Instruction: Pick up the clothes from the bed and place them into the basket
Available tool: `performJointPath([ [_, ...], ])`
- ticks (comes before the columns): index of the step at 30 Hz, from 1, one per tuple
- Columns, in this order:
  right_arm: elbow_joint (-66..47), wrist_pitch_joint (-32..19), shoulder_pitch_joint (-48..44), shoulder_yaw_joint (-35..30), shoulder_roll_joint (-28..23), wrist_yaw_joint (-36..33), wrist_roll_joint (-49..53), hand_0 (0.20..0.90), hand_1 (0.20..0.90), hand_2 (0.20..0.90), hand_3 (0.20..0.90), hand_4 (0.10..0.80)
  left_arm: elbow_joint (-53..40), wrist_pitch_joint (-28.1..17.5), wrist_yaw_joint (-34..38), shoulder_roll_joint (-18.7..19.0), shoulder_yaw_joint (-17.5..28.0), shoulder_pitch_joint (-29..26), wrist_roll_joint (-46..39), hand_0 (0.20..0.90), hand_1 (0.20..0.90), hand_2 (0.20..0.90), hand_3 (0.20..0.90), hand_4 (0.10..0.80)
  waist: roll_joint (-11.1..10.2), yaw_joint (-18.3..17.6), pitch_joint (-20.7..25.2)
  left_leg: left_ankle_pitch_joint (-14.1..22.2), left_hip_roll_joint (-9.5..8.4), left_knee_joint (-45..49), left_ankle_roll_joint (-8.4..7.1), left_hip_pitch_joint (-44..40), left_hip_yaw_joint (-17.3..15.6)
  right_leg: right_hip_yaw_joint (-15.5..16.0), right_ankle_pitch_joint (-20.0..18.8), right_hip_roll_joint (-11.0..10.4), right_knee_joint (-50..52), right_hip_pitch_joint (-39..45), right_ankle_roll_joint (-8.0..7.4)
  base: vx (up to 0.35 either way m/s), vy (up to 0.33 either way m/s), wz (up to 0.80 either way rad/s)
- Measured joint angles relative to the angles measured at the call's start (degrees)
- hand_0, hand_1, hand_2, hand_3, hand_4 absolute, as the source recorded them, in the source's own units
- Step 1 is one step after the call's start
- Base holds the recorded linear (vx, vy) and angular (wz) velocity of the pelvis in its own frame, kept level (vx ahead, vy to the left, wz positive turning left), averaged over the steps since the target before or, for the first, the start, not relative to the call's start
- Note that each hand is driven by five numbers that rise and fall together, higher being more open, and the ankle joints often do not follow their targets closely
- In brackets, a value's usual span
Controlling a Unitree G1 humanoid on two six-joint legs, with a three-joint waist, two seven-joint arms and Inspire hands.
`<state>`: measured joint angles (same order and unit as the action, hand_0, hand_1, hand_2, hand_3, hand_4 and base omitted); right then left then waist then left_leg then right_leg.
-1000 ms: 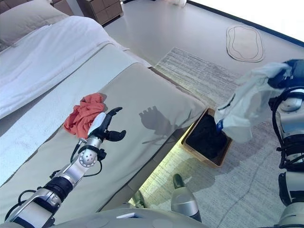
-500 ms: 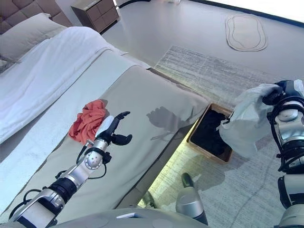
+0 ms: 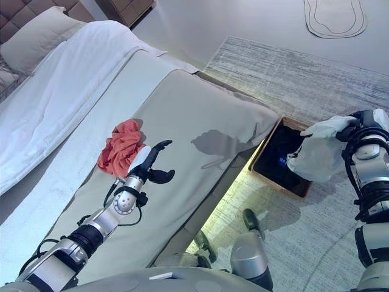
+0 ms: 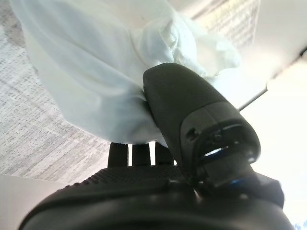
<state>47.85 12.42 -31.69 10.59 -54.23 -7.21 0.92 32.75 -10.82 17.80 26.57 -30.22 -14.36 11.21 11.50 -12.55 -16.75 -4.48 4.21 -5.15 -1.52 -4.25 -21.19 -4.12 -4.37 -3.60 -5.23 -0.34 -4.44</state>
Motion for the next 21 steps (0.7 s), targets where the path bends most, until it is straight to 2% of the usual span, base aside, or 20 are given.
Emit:
performJointPath([
  [13,-0.2,0.0,-0.4,1.6,0.0,0.2,-0.4,0.9,0.9,0.9,0.9,0.8,-0.2,0.0,-0.1,0.0,0.0,-1.3,0.0,0.9,0.9,0.9,0.9,0.8,-0.8,1.6,-0.5,0.0,0.0,-0.1,-0.01,0.0,1.2,1.3,0.0,-0.1,0.0,0.7,-0.01,0.005,-0.005,0.05],
  [21,-0.6,0.0,-0.4,1.6,0.0,1.3,-0.4,0.9,0.9,0.9,0.9,0.8,-0.2,0.0,-0.1,0.0,0.1,-1.1,0.0,0.9,0.9,0.9,0.9,0.8,-2.1,2.3,-1.4,0.0,0.01,0.0,0.01,-1.1,2.0,2.2,0.0,-0.2,0.0,2.2,0.01,0.034,0.001,0.05],
])
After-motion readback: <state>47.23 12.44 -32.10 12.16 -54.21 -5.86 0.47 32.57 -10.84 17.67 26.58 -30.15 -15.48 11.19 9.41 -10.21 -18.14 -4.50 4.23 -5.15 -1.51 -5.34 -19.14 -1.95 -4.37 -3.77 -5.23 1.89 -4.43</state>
